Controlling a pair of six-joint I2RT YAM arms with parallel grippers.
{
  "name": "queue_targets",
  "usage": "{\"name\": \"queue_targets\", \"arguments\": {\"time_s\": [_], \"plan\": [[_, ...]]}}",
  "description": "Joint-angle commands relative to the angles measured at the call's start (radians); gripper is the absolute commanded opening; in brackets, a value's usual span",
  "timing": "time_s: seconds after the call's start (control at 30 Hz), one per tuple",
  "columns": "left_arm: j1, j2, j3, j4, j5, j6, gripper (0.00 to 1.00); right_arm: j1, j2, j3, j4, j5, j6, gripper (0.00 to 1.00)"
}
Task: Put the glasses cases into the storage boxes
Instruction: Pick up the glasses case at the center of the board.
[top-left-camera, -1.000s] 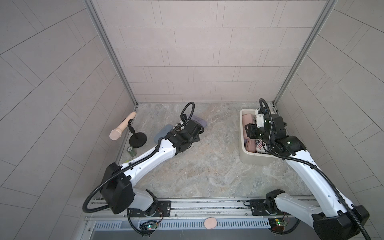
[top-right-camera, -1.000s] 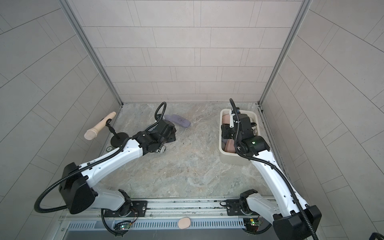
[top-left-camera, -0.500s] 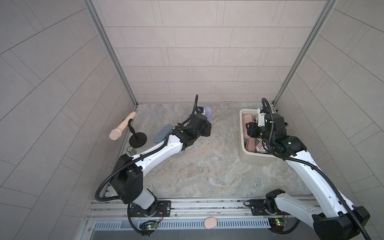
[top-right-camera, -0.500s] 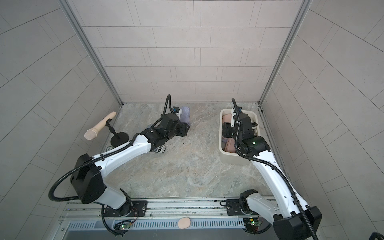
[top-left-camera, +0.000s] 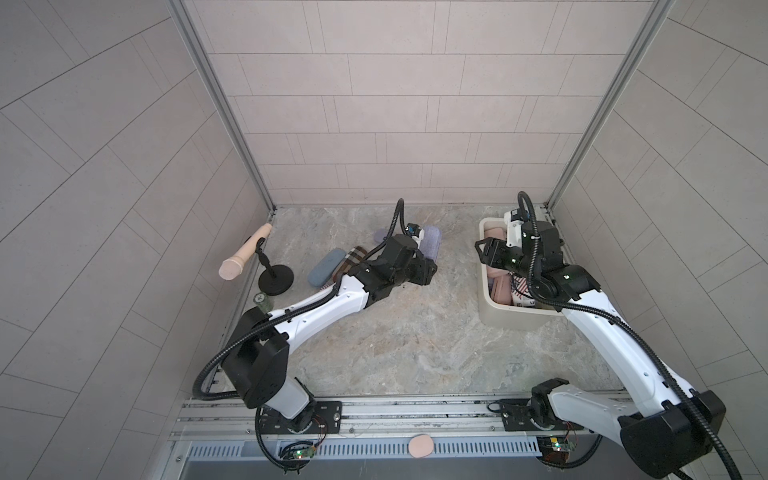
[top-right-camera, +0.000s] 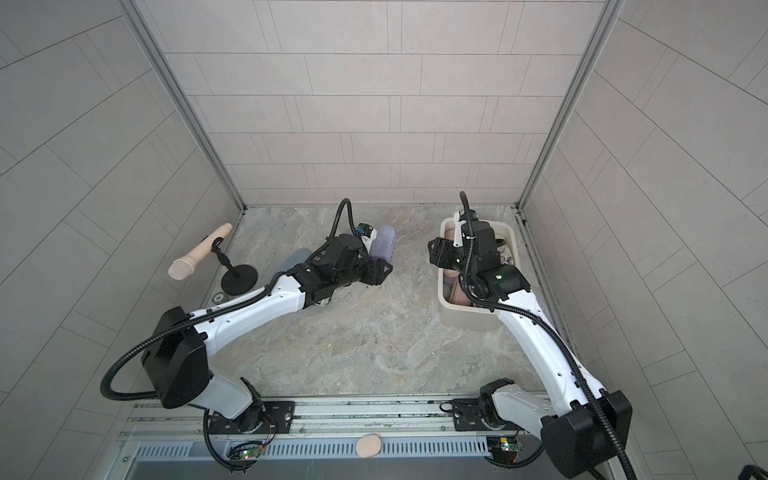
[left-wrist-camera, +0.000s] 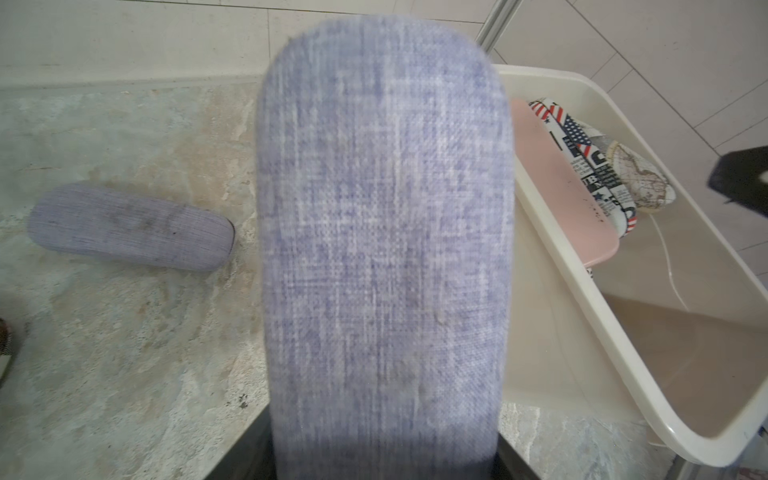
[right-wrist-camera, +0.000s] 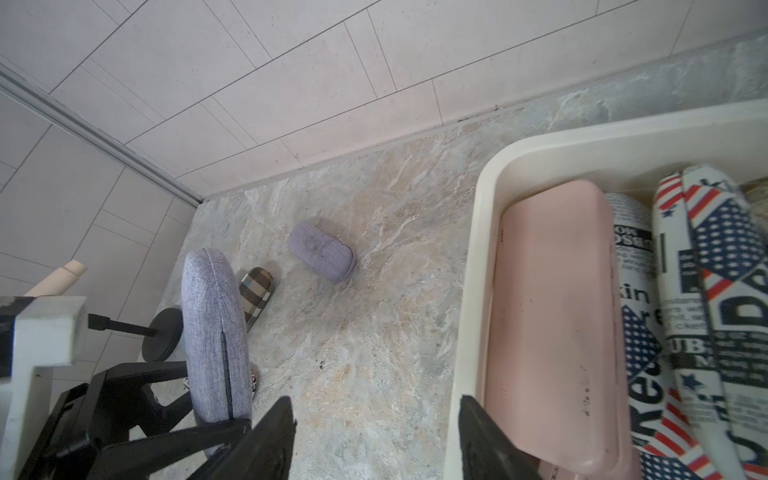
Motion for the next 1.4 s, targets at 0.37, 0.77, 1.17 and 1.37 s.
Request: {"name": "queue_targets", "arguments": {"time_s": [0.37,0.77,1.17,1.37], "plan": [[-0.010,-0.002,-0.035,0.112,0.101,0.000,0.49,0.104,0.165,0.112,0.195,-0.185,0.129,0.73],[-0.009,-0.072,-0.119,0.257,0.140,-0.084,0.49,0.171,0.209,0.071,0.235,-0.160,0.157,0.71],[-0.008,-0.104,-0.163,0.359,0.211,-0.124,0.50,0.191,0.241,0.065,0.280,-0.223,0.165,0.51],[-0.007,-0.098,-0.158,0.359,0.237,-0.127,0.54,0.222,0.243,0.080,0.268,-0.199,0.145,0.29]]}}
